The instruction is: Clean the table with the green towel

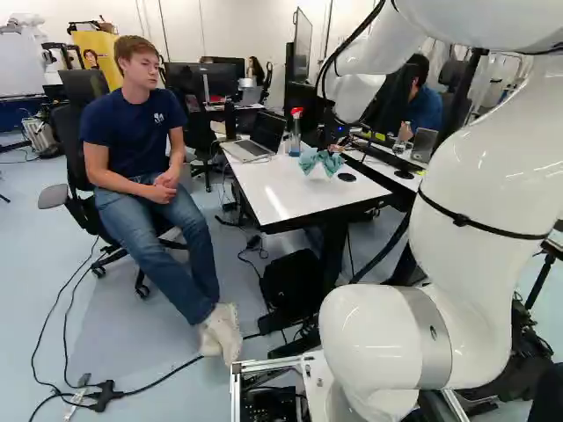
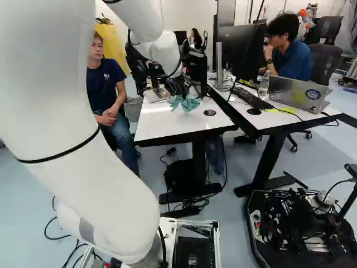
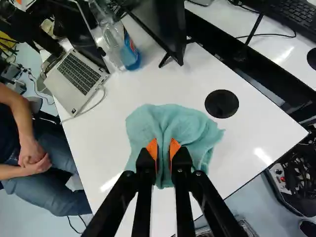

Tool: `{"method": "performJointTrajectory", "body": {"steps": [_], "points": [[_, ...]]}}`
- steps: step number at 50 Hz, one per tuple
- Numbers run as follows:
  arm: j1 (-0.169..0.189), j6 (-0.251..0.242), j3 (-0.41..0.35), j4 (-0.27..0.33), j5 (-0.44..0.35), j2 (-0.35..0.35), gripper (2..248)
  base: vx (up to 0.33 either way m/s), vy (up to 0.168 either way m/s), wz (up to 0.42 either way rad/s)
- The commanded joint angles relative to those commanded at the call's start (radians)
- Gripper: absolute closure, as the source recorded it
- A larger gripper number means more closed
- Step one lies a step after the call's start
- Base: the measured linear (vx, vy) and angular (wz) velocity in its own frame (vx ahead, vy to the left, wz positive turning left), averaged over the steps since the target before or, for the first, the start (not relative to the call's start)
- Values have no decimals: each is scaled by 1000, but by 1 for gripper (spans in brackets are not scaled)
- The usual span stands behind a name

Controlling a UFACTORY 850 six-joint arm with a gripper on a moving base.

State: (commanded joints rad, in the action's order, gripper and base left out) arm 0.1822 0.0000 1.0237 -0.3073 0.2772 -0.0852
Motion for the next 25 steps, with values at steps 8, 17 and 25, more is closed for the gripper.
{"method": "performJointTrajectory", "body": {"steps": [8,17,25], "points": [[6,0,42,0,0,-40,202,0,0,0],[15,0,74,0,0,-76,202,0,0,0],[18,0,82,0,0,-98,202,0,0,0]]}}
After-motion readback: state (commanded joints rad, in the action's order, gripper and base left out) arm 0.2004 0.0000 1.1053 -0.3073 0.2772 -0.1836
